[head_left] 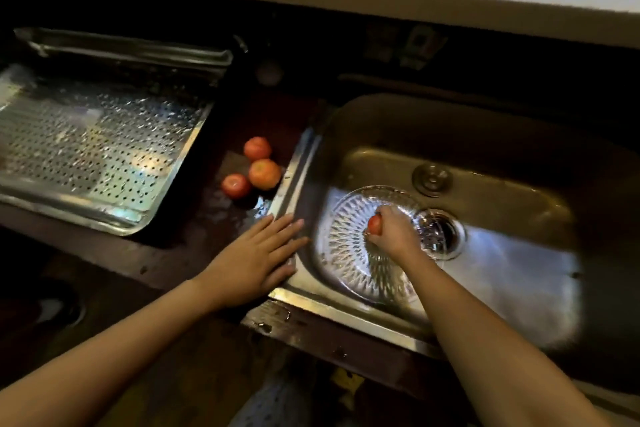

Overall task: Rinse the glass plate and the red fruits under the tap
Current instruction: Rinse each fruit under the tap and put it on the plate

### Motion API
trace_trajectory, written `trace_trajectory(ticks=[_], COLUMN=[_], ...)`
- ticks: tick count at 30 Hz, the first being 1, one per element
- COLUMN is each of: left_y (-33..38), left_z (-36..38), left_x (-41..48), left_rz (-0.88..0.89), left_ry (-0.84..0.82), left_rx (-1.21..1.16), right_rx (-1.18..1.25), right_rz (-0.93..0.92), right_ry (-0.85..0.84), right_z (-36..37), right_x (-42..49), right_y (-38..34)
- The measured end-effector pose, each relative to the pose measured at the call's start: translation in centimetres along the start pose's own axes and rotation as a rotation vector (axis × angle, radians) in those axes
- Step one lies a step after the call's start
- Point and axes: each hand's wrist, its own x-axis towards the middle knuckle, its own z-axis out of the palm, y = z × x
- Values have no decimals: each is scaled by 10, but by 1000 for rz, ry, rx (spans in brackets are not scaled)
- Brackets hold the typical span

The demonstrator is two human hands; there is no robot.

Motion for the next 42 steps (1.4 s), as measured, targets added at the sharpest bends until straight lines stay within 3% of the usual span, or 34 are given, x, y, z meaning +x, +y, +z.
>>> trace_trajectory(ticks=[5,13,15,18,21,25,33,36,39,42], left_y=[-6,-11,-11,-10,-10,-10,-14,-13,-6,3], left_z=[7,14,15,16,16,18,19,3,-32,-77], left_x=[-4,-5,-5,-4,-4,-4,-4,-1,13,46], left_rz=[-106,-100,-98,-91,-94,-90,-87,-122,-378,-577], left_ry=[5,35,42,52,42,62,21,156,500,592], left_rx=[-47,-92,-85,-57,-32,-41,-132,-410,-788,-1257], right_rx=[-76,-109,-9,178,107,-22,215,290,330,309], right_rz=[-80,-146,-239,-521,-709,-669,-610,-601,-595,-588], right_ry=[-27,-110,8,201,134,69,117,155,203,302], right_z=[20,8,-18,-64,-80,-60,-55,-78,-113,-153], right_x=[13,24,29,27,16,9,-2,-17,-39,-67], right_y=[3,-8,-36,-100,-153,-178,-172,-163,-153,-141])
